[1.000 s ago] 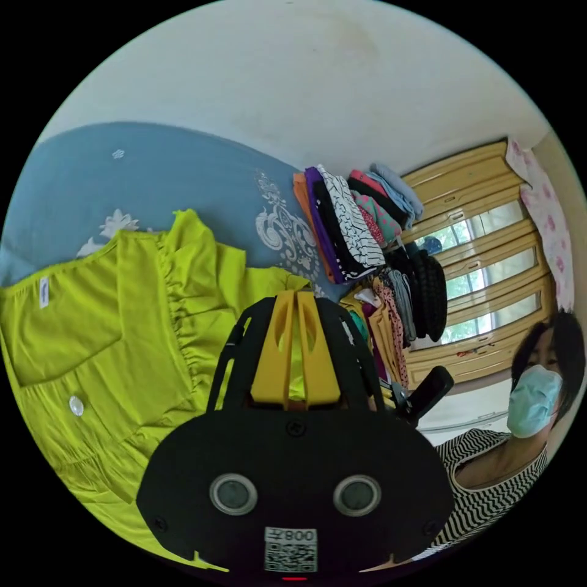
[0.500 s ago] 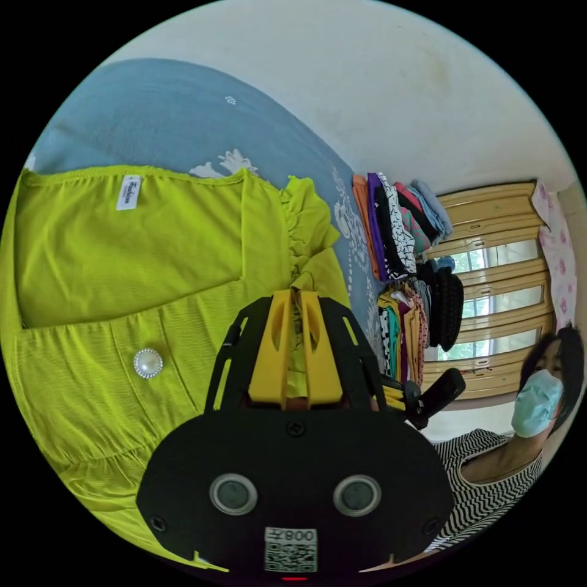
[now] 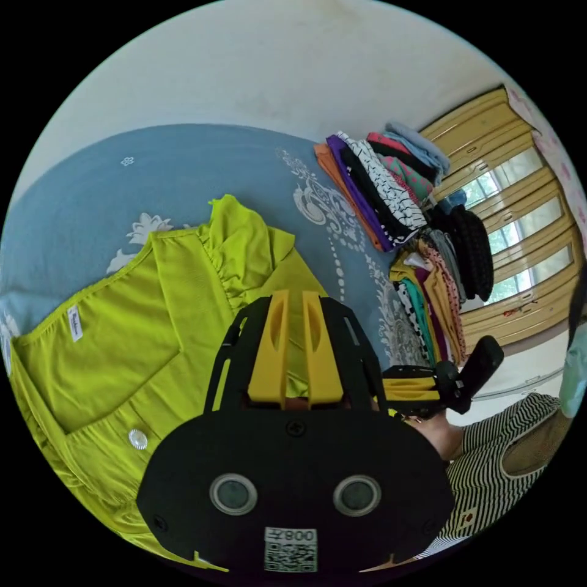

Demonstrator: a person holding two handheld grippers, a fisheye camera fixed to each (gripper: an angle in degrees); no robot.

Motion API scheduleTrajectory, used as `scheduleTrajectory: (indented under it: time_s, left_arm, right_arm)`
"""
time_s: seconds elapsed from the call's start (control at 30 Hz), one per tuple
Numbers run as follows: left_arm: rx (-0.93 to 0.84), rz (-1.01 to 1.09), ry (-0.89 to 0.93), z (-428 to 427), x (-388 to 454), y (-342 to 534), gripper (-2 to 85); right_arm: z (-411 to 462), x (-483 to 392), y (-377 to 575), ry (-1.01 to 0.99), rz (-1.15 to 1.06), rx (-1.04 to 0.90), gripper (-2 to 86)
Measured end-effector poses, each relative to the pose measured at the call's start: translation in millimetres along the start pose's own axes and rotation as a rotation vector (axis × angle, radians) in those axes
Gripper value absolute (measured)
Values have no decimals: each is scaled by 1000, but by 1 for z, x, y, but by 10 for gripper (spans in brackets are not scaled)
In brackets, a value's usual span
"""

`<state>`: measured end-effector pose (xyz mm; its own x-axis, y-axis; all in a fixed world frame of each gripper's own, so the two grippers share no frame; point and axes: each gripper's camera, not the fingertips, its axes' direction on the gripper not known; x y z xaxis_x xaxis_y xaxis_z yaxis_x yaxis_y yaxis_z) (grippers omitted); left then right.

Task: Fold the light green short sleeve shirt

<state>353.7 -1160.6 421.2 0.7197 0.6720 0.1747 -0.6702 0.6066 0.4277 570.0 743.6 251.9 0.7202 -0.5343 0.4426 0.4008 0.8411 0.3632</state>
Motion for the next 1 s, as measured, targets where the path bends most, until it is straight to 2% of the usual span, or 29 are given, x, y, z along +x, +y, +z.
scheduleTrajectory:
  time_s: [0.13,0.27,0.43,0.57,0.7,0.8,1.0]
  left_arm:
    - [-19,-49,-5,4,-4,-1,11]
    - [-7,-66,0,-8,3,0,4]
    - [7,-65,-15,-24,21,2,2]
    - [84,8,8,-53,53,11,2]
    - [4,39,-61,-50,76,10,2]
    - [-17,20,-36,-54,80,10,2]
    - [3,55,-55,-86,111,13,2]
  right_arm:
    - [21,6,-6,-74,14,-92,2]
    - [20,-5,-13,-48,-40,-97,2]
    - [8,-6,-17,-131,-72,-76,1]
    - [-11,4,-19,-44,-32,-6,1]
    - [-11,33,-20,-19,106,-17,1]
    - [-9,43,-21,-50,152,-15,1]
    - [-26,29,-30,-16,115,31,1]
